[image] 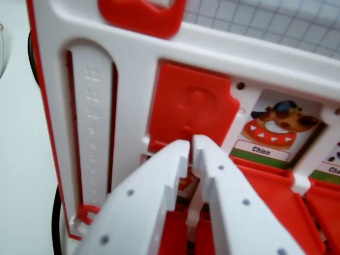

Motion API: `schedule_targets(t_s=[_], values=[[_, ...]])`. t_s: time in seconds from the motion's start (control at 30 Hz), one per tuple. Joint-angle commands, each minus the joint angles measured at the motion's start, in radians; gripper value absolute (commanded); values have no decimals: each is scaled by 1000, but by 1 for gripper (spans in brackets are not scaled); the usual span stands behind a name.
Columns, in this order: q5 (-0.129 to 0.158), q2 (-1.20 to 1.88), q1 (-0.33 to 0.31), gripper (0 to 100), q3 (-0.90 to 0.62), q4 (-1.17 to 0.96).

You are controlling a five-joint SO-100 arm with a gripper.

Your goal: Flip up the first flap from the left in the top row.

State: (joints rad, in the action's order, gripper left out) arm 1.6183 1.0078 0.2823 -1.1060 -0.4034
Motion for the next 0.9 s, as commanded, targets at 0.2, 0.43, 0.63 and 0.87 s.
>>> schedule_targets(t_s=[0.2, 0.43, 0.63, 0.87], values=[[-20, 327, 14, 0, -83, -40], [-8, 653, 20, 0, -295, -143], [18, 1069, -44, 0, -595, -267], [17, 1447, -161, 0, -816, -353]])
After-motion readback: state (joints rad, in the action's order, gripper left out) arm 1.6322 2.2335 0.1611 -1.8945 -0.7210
